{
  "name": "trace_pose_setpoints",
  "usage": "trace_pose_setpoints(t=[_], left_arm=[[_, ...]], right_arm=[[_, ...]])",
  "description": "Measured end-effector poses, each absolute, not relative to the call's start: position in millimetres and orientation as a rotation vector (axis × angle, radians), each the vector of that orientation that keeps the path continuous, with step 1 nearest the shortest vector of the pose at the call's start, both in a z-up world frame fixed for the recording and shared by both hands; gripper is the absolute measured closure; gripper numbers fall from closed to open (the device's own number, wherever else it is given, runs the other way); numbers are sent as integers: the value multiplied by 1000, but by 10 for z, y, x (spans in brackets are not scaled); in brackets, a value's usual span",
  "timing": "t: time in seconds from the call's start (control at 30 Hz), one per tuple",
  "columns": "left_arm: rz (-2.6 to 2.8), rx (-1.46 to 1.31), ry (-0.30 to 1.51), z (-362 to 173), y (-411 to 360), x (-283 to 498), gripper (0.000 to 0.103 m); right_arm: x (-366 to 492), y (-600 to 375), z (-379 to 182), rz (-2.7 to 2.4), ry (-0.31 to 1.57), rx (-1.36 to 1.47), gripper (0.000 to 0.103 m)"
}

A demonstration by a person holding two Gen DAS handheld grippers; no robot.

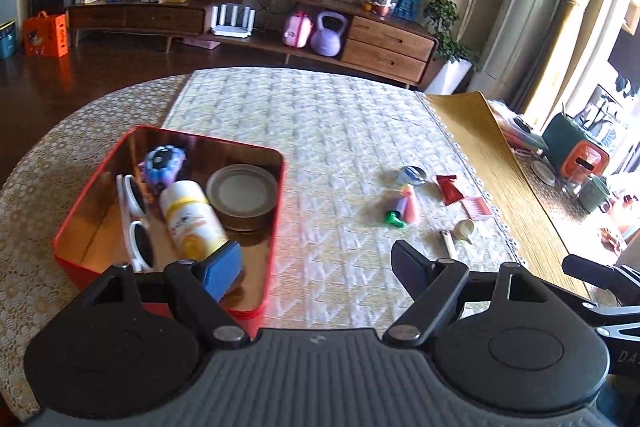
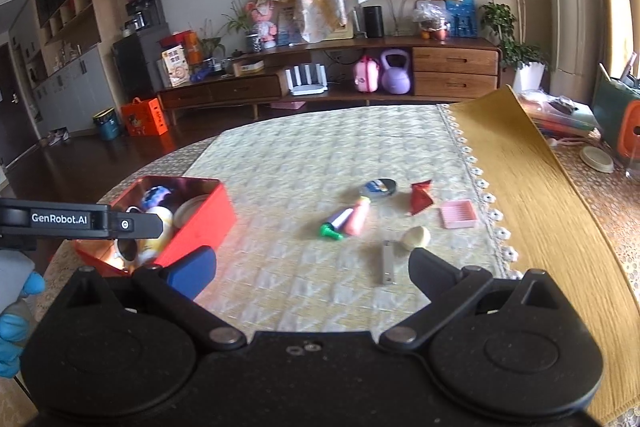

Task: Organize rigid objects
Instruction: 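Withdraw both tools from the box toward the markers and cream funnel piece, then grasp the green cap with the left tool while the right tool grasps the cream funnel piece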

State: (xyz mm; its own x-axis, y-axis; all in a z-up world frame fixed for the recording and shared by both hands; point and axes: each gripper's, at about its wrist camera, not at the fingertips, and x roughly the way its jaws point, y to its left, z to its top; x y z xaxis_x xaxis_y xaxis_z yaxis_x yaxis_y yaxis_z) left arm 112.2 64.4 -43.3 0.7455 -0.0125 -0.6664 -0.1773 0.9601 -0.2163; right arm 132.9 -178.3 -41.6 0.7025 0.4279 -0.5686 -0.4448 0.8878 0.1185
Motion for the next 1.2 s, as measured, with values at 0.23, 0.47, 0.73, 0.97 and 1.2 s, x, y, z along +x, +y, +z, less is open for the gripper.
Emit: trace_pose_setpoints(t=[0.23, 0.47, 0.73, 0.97, 1.2], left_arm=[[60, -233, 758, -554, 334, 1383, 21], [46, -241, 792, -742, 143, 1643, 21], [38, -221, 808, -988, -63, 1994, 21], [18, -166, 806, -1201, -213, 2263, 21], [17, -113, 808, -1395, -286, 2465, 21]], right_arm=[[1401, -1972, -490, 479, 594, -90, 2], [1685, -2171, -577, 464, 593, -137, 6], [2104, -2293, -756, 432, 627, -155, 14], [2486, -2312, -962, 421, 694, -123, 22], [2668, -2239, -1097, 448, 729, -115, 30]])
